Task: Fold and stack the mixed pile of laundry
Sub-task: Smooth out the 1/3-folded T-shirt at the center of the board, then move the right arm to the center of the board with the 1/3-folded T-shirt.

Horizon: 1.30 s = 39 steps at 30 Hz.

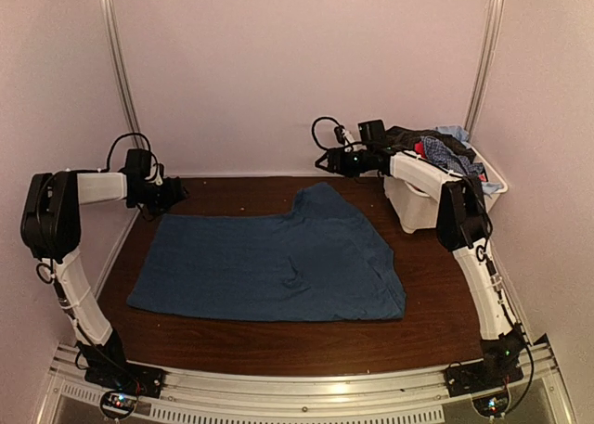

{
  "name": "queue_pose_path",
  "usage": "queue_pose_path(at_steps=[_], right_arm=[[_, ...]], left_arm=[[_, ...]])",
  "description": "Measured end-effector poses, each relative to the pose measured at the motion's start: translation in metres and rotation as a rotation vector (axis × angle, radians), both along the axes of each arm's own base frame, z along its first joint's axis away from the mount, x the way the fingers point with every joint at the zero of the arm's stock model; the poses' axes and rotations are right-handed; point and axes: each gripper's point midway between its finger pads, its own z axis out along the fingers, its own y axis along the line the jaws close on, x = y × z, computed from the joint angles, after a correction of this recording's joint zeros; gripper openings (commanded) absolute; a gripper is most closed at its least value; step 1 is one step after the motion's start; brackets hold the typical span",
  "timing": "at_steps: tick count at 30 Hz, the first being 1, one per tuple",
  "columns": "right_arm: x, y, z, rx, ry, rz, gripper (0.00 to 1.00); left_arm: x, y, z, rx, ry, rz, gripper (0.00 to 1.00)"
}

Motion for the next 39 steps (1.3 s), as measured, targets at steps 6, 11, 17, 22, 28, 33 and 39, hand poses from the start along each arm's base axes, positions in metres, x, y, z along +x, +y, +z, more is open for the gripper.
queue_pose_path(at_steps=[6,11,17,22,28,33,39], right_arm=[[0.006,-0.052,0.001,-0.193,-0.023,-0.109,0.52],[-0.003,-0.090,-0.056,-0.386,0.087,-0.176,0.47],[-0.012,-0.108,-0.083,-0.492,0.142,-0.185,0.45],[-0.015,-0.110,-0.100,-0.528,0.161,-0.164,0.44],[-0.014,-0.105,-0.114,-0.549,0.158,-0.138,0.45],[-0.006,-0.096,-0.117,-0.552,0.129,-0.128,0.44],[-0.007,-0.083,-0.120,-0.629,0.079,-0.117,0.34]], left_arm=[[0.011,0.023,-0.005,0.013,0.013,0.037,0.81],[0.009,0.037,-0.009,0.083,0.060,0.067,0.80],[0.017,0.049,-0.008,0.142,0.078,0.079,0.80],[0.011,0.054,-0.022,0.161,0.125,0.079,0.80],[0.012,0.054,-0.029,0.179,0.150,0.059,0.80],[0.020,0.058,-0.028,0.202,0.147,0.059,0.80],[0.015,0.062,-0.034,0.226,0.182,0.062,0.80]])
